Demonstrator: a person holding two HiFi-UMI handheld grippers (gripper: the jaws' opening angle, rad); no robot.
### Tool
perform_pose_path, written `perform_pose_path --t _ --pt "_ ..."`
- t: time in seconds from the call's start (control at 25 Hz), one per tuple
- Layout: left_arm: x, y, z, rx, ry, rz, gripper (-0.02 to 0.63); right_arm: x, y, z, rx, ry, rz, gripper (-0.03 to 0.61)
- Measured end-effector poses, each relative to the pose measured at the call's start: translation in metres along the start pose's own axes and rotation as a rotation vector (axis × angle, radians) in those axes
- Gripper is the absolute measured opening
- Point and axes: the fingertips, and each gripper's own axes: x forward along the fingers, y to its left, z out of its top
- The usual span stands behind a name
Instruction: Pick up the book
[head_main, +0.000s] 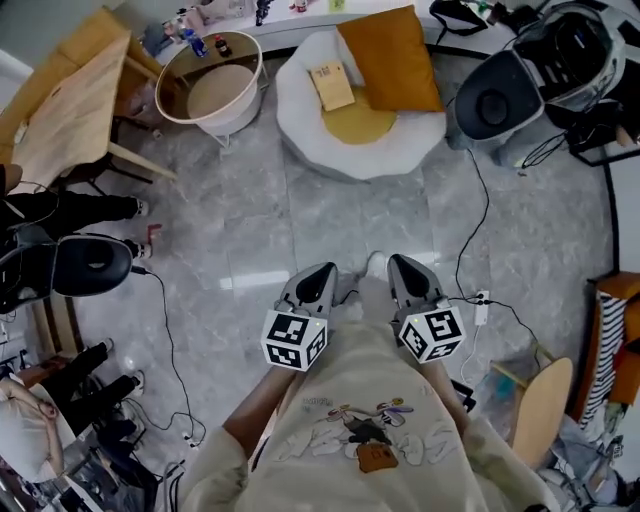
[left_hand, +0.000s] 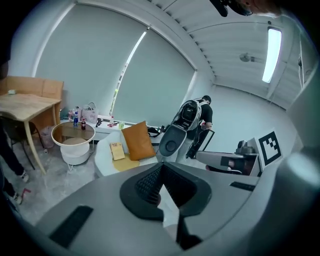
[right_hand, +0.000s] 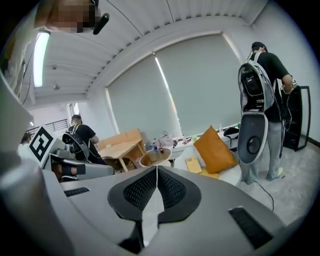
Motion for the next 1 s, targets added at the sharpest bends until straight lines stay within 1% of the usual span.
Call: perform_pose_path --t 0.12,0.24,0.36,0.44,0.52,0.64,0.72,0.76,0.88,1.0 --pt "0.026 -0.013 0.018 0.007 -0.014 0.006 0.006 0.003 -0.026 0.019 -0.015 -0.023 0.020 0.025" --pt "0.064 -0.039 0.038 0.019 -0.023 0.006 0.006 -0.001 -0.073 0.044 -0.022 -0.052 0.019 0.025" --pt "0.099 -0.061 0.057 0.034 -0.046 0.012 0.006 -0.002 -0.122 0.064 -0.006 -0.096 0.026 0.025" --pt "0.115 -0.070 0.061 0.020 -0.060 0.041 0.006 -0.002 -0.146 0.070 0.021 -0.113 0.045 0.025" --pt "0.124 -0.071 0.058 -0.022 -0.059 0.085 0.006 0.002 -0.164 0.069 0.048 -0.109 0.068 0.025" --pt "0.128 -0.062 0.061 -0.088 -0.070 0.179 0.006 0.011 -0.182 0.067 0.043 -0.084 0.086 0.025" --pt "0.124 -0.053 0.068 -0.107 -0.079 0.233 0.006 0.011 -0.187 0.066 0.048 -0.073 0.094 0.025" --pt "0.124 -0.050 0.070 -0.112 -0.076 0.246 0.006 0.012 -0.187 0.066 0.052 -0.072 0.097 0.025" --pt "0.131 -0.047 0.068 -0.124 -0.045 0.230 0.006 0.022 -0.187 0.066 0.060 -0.063 0.102 0.025" --pt "0.147 -0.047 0.071 -0.115 -0.024 0.201 0.006 0.033 -0.191 0.072 0.053 -0.056 0.107 0.025"
